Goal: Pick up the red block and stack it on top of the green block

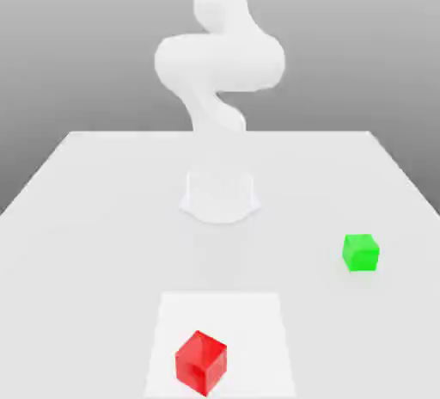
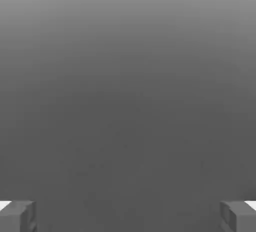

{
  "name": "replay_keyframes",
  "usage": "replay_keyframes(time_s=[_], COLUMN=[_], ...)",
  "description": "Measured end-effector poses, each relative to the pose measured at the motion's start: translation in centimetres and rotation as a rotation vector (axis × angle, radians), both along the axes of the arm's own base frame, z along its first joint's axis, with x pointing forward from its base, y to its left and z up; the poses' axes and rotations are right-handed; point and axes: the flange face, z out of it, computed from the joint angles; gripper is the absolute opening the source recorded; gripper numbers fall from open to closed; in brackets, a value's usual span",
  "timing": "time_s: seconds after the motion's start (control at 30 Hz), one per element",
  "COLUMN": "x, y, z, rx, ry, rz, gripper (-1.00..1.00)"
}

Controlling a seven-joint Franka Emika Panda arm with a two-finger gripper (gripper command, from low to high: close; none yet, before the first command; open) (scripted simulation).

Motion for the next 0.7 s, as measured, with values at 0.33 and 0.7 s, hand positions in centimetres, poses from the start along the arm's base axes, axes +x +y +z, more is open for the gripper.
replay_keyframes(time_s=[0.33, 0.7], x=[9.4, 10.3], y=[-1.3, -2.9], z=[-18.3, -39.5], rx=[0.060, 0.173], ry=[0.290, 0.595], rz=[-0.214, -0.431], gripper=[0.00, 0.00])
